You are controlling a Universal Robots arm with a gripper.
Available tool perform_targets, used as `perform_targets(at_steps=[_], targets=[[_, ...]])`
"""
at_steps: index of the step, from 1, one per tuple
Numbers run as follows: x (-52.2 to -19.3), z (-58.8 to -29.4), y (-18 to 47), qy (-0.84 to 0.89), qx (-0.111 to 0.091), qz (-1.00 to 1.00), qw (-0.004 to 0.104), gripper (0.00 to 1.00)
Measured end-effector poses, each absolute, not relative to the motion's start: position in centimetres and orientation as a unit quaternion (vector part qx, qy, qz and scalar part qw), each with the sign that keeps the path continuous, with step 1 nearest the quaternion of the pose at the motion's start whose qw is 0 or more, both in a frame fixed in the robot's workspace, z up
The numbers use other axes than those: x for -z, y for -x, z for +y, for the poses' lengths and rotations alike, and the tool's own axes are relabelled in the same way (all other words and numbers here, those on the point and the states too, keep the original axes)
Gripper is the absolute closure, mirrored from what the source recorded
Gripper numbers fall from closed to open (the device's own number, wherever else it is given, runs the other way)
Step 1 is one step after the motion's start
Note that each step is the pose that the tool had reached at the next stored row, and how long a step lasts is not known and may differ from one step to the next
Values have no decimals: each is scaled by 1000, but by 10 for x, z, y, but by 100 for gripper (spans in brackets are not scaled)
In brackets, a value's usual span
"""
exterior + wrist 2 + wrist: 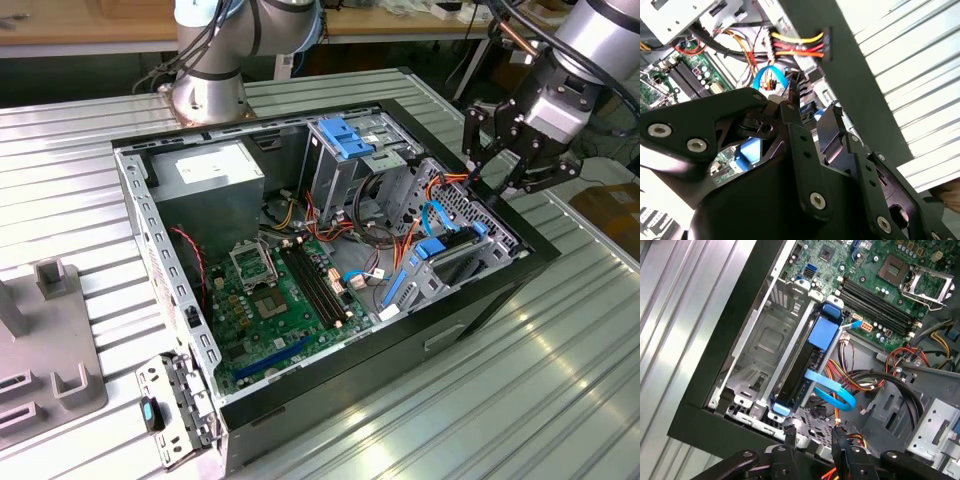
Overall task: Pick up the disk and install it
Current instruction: 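Insert the second disk wire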
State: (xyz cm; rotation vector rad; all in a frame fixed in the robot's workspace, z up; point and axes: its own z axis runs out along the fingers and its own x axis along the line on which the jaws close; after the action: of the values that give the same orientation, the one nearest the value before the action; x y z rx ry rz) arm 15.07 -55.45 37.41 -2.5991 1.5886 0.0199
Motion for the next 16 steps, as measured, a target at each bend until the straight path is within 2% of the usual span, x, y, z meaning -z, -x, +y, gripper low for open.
perform_targets(at_steps=[11, 16], targets=[[-374, -547, -177, 856, -7, 515, 48, 58], [-373, -547, -177, 900, -11, 433, 47, 58]])
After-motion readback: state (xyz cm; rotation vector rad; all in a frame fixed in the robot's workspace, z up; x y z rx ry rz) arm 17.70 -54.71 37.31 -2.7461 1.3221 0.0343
